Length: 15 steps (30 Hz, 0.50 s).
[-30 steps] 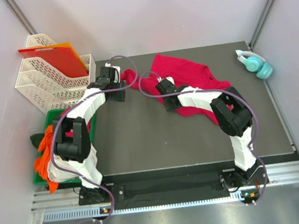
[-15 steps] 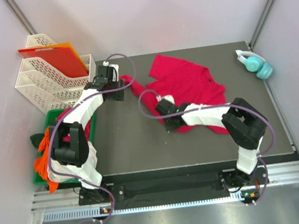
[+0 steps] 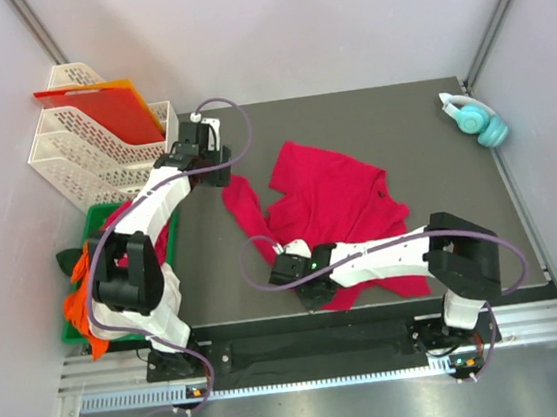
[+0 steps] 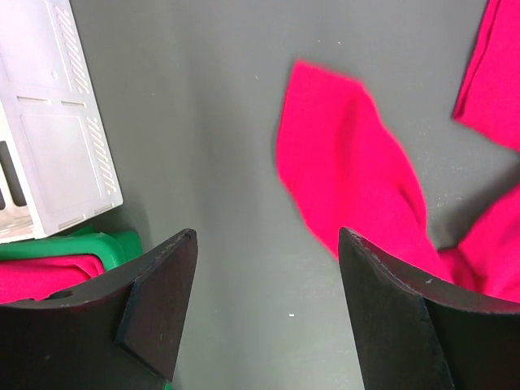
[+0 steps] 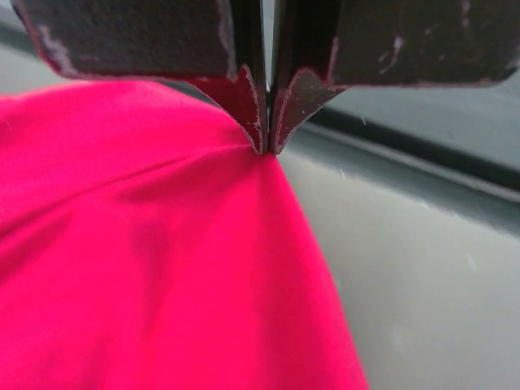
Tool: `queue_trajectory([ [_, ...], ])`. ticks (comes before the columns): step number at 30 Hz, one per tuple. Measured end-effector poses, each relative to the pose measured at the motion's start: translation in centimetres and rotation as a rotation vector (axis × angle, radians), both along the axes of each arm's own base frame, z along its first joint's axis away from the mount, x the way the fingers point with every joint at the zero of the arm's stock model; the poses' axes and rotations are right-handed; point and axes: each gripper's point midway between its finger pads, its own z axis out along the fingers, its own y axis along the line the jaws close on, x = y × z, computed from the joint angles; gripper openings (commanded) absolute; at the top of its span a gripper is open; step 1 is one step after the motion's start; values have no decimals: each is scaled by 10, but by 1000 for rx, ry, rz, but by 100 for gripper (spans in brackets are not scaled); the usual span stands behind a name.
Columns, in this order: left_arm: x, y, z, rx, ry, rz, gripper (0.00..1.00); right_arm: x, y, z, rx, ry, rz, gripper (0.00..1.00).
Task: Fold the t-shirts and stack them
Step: Flatten the tshirt out
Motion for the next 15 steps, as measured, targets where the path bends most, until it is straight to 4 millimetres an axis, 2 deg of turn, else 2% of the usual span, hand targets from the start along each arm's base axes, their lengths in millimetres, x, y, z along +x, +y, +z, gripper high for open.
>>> queue_trajectory([
  [1, 0, 0, 0, 0, 0, 0, 76, -3, -2, 2, -7, 4, 0, 24],
  [3, -2, 1, -1, 1, 4, 0, 77, -2, -7, 12, -21, -10, -13, 32],
  [4, -3, 1, -2, 1, 6, 1, 79, 5, -8, 23, -27, -33, -16, 42],
  [5, -3, 1, -2, 0, 7, 2, 80, 13, -4, 33, -16, -56, -21, 44],
  [7, -3, 1, -2, -2, 7, 5, 80, 43, 11, 66, 45, -124, -40, 55],
  [9, -3, 1, -2, -5, 8, 10, 80, 94, 29, 114, 148, -223, -88, 56],
  [11, -3, 2, -3, -9, 9, 16, 79, 158, 30, 168, 250, -345, -171, 55],
  [14, -3, 3, -3, -12, 10, 22, 78, 250, 4, 235, 340, -527, -302, 53],
  [15, -3, 3, -3, -12, 11, 23, 77, 281, -7, 250, 350, -583, -343, 53],
])
